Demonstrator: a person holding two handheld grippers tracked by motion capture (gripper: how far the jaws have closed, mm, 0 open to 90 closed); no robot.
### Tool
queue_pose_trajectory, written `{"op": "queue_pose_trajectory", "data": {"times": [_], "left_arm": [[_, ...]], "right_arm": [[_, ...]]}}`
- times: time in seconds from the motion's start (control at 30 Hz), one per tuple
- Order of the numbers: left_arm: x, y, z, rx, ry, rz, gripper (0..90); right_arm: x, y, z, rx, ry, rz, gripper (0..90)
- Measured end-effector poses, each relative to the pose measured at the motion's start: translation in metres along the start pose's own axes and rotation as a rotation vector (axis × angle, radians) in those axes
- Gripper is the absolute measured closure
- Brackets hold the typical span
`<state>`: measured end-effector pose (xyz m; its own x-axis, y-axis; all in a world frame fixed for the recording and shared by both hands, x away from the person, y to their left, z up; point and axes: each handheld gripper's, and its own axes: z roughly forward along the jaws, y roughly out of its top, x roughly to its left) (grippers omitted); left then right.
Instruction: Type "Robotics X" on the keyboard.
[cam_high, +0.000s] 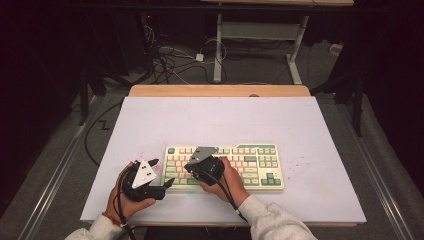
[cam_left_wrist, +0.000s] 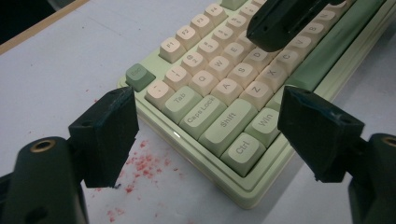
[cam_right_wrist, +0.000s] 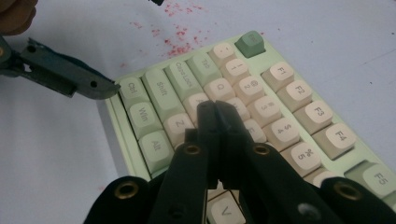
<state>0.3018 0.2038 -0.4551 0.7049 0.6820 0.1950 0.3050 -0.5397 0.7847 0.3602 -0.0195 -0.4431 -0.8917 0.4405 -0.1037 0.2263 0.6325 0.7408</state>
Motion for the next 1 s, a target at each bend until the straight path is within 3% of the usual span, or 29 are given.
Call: {"op": "queue_pose_trajectory", "data": {"times": [0.9,1.0], "left_arm": [[0.001,-0.001,-0.002,-0.006,-0.001,-0.003,19.3],[0.001,-0.001,-0.002,-0.006,-0.001,-0.003,19.3]], "right_arm": [[0.0,0.009,0.021,0.058,-0.019,-0.013,90.0],[-0.001,0.009,0.023,0.092,-0.026,0.003,90.0]]}}
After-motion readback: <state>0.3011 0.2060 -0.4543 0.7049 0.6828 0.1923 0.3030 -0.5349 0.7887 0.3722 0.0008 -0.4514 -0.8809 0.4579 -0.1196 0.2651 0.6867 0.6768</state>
